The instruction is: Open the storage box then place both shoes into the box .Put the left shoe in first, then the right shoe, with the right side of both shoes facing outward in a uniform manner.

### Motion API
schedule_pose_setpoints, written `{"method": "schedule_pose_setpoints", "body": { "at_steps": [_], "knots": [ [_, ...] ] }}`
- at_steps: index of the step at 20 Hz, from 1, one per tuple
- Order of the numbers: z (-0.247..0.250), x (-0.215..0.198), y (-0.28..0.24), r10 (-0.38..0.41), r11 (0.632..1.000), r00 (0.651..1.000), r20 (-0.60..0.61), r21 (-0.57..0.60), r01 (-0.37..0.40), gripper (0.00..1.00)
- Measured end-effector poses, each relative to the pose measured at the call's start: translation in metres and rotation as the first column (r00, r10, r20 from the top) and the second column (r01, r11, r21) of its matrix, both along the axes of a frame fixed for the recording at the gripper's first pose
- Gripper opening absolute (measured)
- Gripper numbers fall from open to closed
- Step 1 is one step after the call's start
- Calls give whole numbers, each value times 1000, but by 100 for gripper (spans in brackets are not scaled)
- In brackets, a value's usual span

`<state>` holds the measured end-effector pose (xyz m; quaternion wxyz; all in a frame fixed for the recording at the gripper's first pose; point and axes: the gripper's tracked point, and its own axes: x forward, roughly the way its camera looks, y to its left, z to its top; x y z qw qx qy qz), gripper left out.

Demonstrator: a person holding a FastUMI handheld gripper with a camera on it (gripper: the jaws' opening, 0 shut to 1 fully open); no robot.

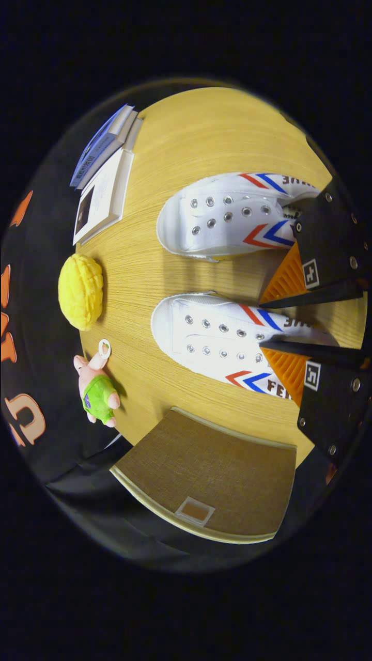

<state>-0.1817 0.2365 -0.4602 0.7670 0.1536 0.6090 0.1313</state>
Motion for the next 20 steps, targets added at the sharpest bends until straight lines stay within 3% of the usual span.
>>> {"method": "schedule_pose_setpoints", "body": {
  "at_steps": [1, 5, 9, 17, 20],
  "knots": [
    [0, 0, -2, -22, 1000, 1000, -22, 2, 22, 26],
    [9, 1, -4, -64, 994, 995, -78, 80, 70, 5],
    [34, 5, 12, -102, 982, 989, -107, 151, 117, 5],
    [128, 53, 44, -131, 951, 991, 35, 287, 116, 5],
    [179, 78, 56, -126, 941, 984, 128, 329, 78, 5]
  ]
}}
